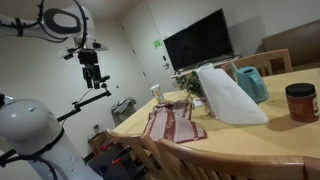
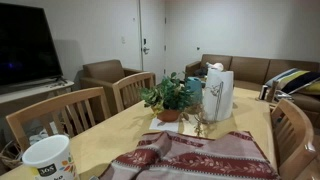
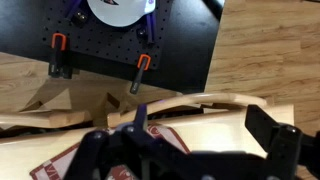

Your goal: Straighten the red cloth

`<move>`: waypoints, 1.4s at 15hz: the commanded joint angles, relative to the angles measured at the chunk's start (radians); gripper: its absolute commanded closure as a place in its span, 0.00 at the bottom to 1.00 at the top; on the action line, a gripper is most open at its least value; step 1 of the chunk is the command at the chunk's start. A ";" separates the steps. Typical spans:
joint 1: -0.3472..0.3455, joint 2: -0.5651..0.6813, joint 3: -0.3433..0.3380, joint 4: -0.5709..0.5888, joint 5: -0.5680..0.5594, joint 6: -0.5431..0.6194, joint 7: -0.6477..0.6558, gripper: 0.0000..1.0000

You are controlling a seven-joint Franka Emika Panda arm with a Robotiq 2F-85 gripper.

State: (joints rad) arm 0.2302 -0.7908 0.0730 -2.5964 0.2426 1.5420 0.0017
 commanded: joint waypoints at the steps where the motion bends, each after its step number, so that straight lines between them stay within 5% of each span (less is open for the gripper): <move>1: -0.028 -0.001 0.021 0.003 0.011 -0.007 -0.015 0.00; 7: -0.013 0.163 0.036 0.116 -0.028 -0.021 -0.098 0.00; 14: 0.008 0.478 0.107 0.390 -0.103 0.024 -0.201 0.00; 21: 0.020 0.650 0.159 0.535 -0.162 0.328 -0.209 0.00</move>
State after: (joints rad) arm 0.2453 -0.2017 0.2265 -2.1263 0.0982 1.8225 -0.1937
